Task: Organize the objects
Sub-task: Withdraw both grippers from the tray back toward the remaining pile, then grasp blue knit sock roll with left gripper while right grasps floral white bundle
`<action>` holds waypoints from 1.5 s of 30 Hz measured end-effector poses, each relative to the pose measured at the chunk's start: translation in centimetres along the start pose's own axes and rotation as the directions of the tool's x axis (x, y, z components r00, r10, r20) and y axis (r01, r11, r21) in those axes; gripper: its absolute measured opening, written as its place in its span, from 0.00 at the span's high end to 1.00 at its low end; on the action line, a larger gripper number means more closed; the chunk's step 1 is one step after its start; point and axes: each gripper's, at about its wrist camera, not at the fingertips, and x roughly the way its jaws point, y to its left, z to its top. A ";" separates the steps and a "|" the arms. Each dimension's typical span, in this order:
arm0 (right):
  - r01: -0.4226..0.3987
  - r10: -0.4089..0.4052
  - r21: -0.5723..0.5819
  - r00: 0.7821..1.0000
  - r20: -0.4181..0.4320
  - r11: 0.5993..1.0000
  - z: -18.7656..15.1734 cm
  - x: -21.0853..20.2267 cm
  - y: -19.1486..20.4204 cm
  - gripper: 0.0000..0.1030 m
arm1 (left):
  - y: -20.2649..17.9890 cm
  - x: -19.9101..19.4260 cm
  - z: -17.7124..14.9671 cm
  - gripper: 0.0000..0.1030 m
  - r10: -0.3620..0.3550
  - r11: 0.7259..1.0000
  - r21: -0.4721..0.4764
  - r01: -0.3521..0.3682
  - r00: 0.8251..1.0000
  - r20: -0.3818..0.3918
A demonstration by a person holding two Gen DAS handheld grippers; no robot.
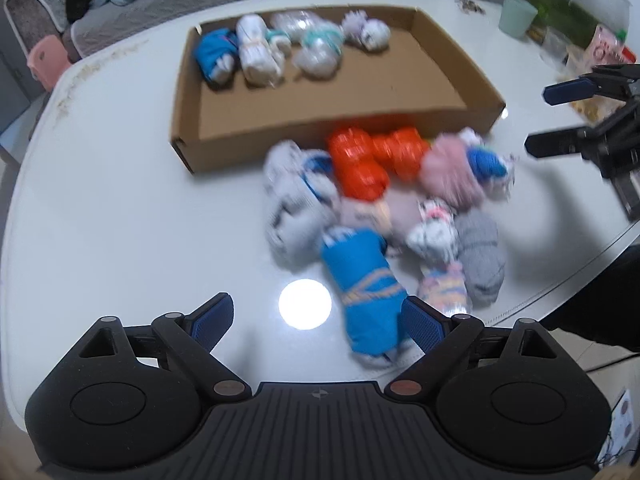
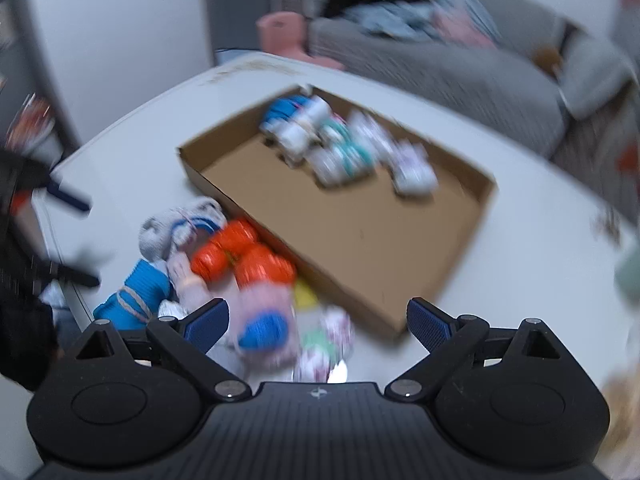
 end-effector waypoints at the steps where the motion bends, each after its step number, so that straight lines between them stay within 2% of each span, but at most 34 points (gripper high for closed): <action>1: 0.020 -0.019 0.029 1.000 -0.015 0.999 -0.5 0.2 -0.3 0.14 | -0.3 0.2 -0.2 0.09 0.003 1.000 -0.016 -0.003 1.000 0.007; 4: 0.057 -0.052 0.103 0.997 -0.053 0.993 -1.3 1.2 -1.1 0.16 | -0.7 0.8 -0.2 0.09 -0.024 0.996 -0.084 0.025 1.000 0.015; 6: 0.061 -0.052 0.142 0.996 -0.068 0.988 -1.3 2.0 -1.6 0.19 | -1.1 1.3 0.2 0.09 -0.018 0.995 -0.096 0.020 1.000 0.023; 8: 0.058 -0.045 0.169 0.995 -0.084 0.984 -1.4 2.7 -1.5 0.27 | -1.3 2.0 0.5 0.09 0.003 0.996 -0.090 -0.001 1.000 0.025; 18: 0.087 -0.063 0.142 0.984 -0.164 0.986 -1.1 6.1 -0.5 0.30 | -0.1 4.4 -0.6 0.07 0.035 0.993 -0.113 -0.038 0.999 -0.028; 20: 0.091 -0.064 0.147 0.981 -0.182 0.985 -1.3 6.4 -0.7 0.43 | 0.1 4.5 -0.7 0.07 0.048 0.992 -0.111 -0.051 0.998 -0.030; 22: 0.091 -0.062 0.149 0.979 -0.194 0.985 -1.5 6.5 -0.7 0.51 | 0.1 4.6 -0.9 0.07 0.052 0.993 -0.107 -0.055 0.998 -0.031; 25: 0.084 -0.054 0.140 0.977 -0.206 0.987 -2.0 6.4 -0.4 0.54 | -0.3 4.8 -1.0 0.10 0.049 0.995 -0.089 -0.050 0.999 -0.023; 28: 0.068 -0.037 0.144 0.977 -0.211 0.987 -2.3 6.3 -0.4 0.68 | -0.8 4.6 -0.8 0.18 0.029 0.997 -0.074 -0.029 1.000 -0.009; 31: 0.057 -0.026 0.142 0.977 -0.213 0.988 -2.5 6.0 -0.5 0.77 | -1.5 4.3 -0.7 0.35 0.013 0.999 -0.046 -0.013 1.000 0.004; 32: 0.052 -0.020 0.144 0.977 -0.214 0.988 -2.5 5.8 -0.6 0.78 | -1.6 4.1 -0.6 0.49 0.008 0.999 -0.039 -0.008 1.000 0.009; 33: 0.046 -0.013 0.148 0.977 -0.215 0.988 -2.6 5.7 -0.6 0.79 | -1.7 4.0 -0.5 0.53 0.001 0.999 -0.037 0.000 1.000 0.009; 38: 0.030 0.003 0.151 0.976 -0.216 0.988 -3.1 4.9 -0.7 0.80 | -2.0 3.9 -0.5 0.54 -0.007 0.999 -0.046 0.006 1.000 -0.004; 45: 0.035 -0.003 0.187 0.986 -0.169 0.982 -3.4 2.5 -2.2 0.80 | -1.7 2.3 -0.6 0.54 -0.045 0.997 -0.063 0.043 0.999 -0.025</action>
